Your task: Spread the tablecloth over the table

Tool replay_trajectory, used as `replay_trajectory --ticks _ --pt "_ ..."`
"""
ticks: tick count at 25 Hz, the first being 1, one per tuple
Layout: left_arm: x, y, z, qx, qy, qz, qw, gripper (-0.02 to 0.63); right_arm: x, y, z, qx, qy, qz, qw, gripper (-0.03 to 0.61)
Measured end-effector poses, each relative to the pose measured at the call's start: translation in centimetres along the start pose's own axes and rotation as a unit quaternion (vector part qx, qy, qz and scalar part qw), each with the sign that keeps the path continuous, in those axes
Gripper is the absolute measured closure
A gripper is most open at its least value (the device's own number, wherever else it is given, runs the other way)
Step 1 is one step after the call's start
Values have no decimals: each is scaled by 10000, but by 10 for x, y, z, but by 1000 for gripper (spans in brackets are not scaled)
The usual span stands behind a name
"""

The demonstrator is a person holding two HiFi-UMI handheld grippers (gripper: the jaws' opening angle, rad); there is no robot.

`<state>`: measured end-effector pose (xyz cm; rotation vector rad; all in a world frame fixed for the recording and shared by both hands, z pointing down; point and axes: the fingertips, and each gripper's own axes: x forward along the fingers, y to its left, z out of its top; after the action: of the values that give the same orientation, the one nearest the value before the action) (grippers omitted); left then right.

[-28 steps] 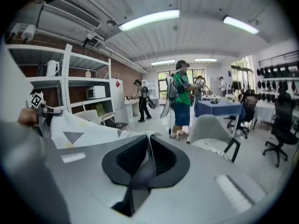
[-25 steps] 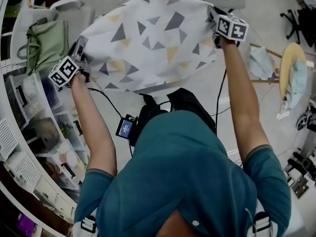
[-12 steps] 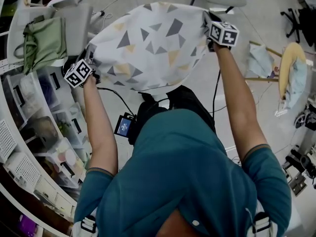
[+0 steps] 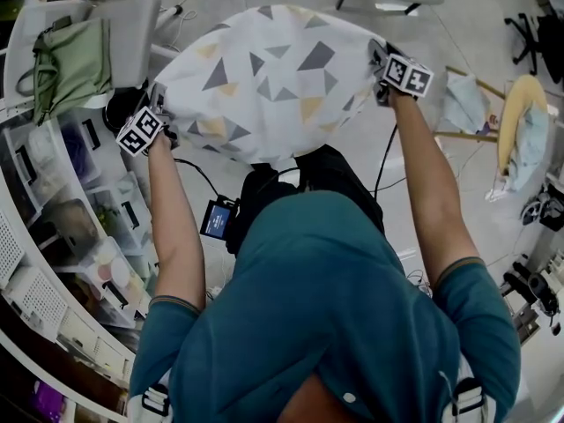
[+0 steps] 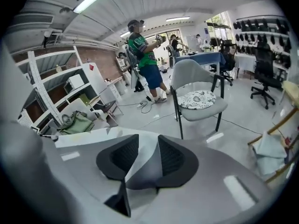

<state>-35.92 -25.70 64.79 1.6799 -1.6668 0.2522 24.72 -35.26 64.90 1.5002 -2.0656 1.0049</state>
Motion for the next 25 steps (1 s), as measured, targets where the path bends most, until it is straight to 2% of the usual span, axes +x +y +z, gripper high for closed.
replay_trajectory --ticks 2,4,8,14,19,25 --pt "-1 1 0 -33 95 -14 9999 544 1 -6 -2 101 145 -200 9996 500" --pt "-3 -1 0 -81 104 -90 9999 551 1 -10 -3 114 283 -308 9991 509" --pt "-3 -3 -5 -119 110 -72 9998 553 2 -14 -8 50 363 -407 9985 512" --pt "-8 4 -28 -78 278 76 9996 554 -2 -18 -37 -52 628 -504 9967 515" --pt "-8 21 -61 -276 679 239 9970 549 -5 -23 -73 -259 1067 -580 9923 517" --pt "5 36 -74 -208 1046 290 9939 543 4 -35 -91 -640 1482 -701 9844 522"
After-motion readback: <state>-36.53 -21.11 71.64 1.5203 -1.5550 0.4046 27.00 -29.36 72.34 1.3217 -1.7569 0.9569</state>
